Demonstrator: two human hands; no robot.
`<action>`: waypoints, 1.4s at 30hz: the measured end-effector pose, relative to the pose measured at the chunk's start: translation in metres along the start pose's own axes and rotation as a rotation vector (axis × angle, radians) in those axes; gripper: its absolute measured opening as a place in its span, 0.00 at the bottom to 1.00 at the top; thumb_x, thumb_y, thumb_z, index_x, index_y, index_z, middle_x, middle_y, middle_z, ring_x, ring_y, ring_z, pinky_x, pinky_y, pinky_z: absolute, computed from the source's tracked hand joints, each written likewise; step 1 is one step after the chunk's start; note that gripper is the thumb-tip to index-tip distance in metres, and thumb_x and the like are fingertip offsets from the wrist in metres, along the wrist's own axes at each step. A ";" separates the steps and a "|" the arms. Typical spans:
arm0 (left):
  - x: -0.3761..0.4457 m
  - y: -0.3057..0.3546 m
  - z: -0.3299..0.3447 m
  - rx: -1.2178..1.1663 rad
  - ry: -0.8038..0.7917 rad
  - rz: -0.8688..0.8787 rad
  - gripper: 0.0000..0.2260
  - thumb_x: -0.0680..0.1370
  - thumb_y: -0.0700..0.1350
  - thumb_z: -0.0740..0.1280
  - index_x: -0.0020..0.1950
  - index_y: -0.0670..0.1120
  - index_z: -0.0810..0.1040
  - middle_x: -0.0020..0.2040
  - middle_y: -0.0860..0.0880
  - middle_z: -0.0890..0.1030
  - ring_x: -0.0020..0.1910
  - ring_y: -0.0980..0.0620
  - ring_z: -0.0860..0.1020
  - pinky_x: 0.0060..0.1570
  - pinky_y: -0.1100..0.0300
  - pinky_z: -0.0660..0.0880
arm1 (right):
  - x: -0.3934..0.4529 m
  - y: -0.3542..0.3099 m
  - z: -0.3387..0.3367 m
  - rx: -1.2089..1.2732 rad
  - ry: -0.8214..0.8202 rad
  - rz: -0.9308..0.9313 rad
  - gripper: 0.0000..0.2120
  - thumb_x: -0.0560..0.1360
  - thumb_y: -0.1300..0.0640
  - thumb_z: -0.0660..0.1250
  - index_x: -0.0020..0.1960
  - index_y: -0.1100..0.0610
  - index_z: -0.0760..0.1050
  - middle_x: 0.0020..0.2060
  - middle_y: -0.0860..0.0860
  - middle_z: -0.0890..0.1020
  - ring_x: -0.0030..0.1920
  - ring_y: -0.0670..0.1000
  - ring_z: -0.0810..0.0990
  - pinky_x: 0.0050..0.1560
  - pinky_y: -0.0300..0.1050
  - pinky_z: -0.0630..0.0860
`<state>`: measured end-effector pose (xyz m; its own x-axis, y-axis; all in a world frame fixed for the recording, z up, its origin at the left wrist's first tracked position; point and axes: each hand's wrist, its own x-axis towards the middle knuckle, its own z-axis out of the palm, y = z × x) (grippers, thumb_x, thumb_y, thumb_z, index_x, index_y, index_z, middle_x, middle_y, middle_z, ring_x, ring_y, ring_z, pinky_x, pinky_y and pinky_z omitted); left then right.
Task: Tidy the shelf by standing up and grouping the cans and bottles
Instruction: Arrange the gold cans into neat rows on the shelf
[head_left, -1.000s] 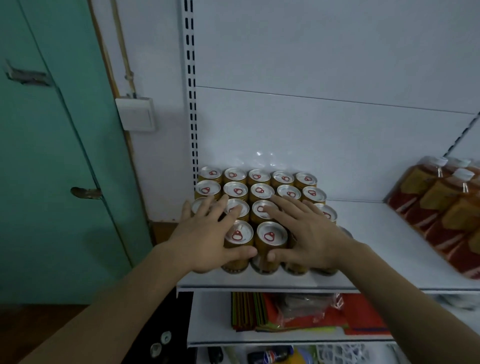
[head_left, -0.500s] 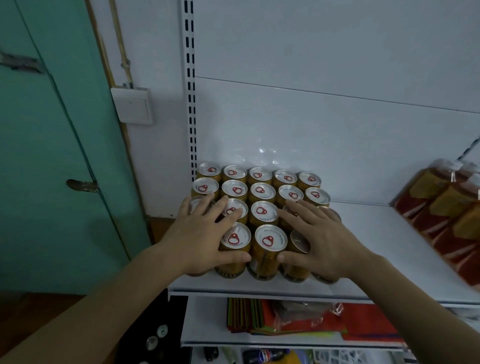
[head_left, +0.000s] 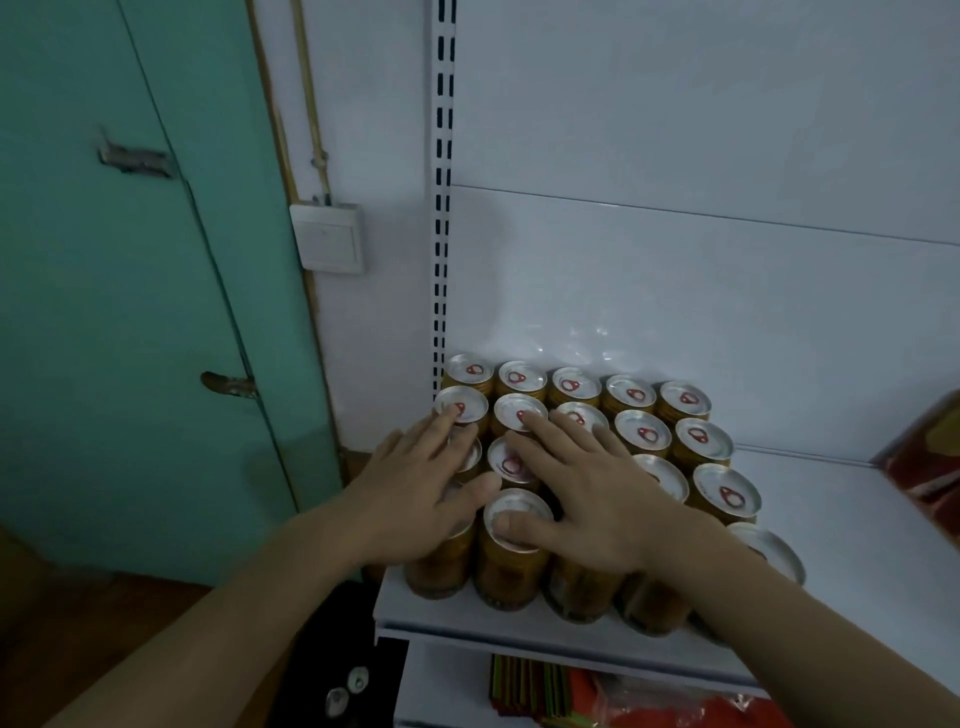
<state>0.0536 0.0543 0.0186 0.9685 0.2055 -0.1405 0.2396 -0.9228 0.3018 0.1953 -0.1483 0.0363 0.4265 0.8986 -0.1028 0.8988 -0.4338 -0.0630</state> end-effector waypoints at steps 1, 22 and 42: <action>0.002 0.001 0.001 -0.010 -0.006 0.001 0.52 0.67 0.82 0.29 0.86 0.57 0.38 0.85 0.56 0.32 0.84 0.53 0.35 0.83 0.42 0.43 | 0.001 0.000 0.000 -0.003 -0.011 0.005 0.52 0.69 0.13 0.35 0.87 0.38 0.41 0.86 0.42 0.37 0.86 0.50 0.35 0.84 0.66 0.42; 0.044 -0.065 0.006 -0.229 -0.037 0.209 0.48 0.72 0.83 0.39 0.82 0.58 0.26 0.83 0.58 0.29 0.82 0.59 0.32 0.84 0.43 0.45 | 0.042 -0.034 -0.030 0.011 -0.163 0.081 0.53 0.70 0.15 0.56 0.85 0.34 0.38 0.86 0.41 0.36 0.86 0.50 0.35 0.85 0.62 0.41; 0.087 -0.067 -0.022 -0.174 0.020 0.230 0.47 0.73 0.82 0.38 0.84 0.58 0.32 0.83 0.57 0.29 0.82 0.57 0.29 0.83 0.40 0.44 | 0.039 -0.029 -0.028 0.067 -0.080 0.136 0.53 0.70 0.13 0.54 0.86 0.35 0.39 0.87 0.43 0.39 0.86 0.50 0.36 0.85 0.64 0.43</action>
<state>0.1230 0.1412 0.0069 0.9995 0.0055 -0.0317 0.0201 -0.8765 0.4810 0.1888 -0.0987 0.0616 0.5319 0.8243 -0.1939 0.8235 -0.5569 -0.1086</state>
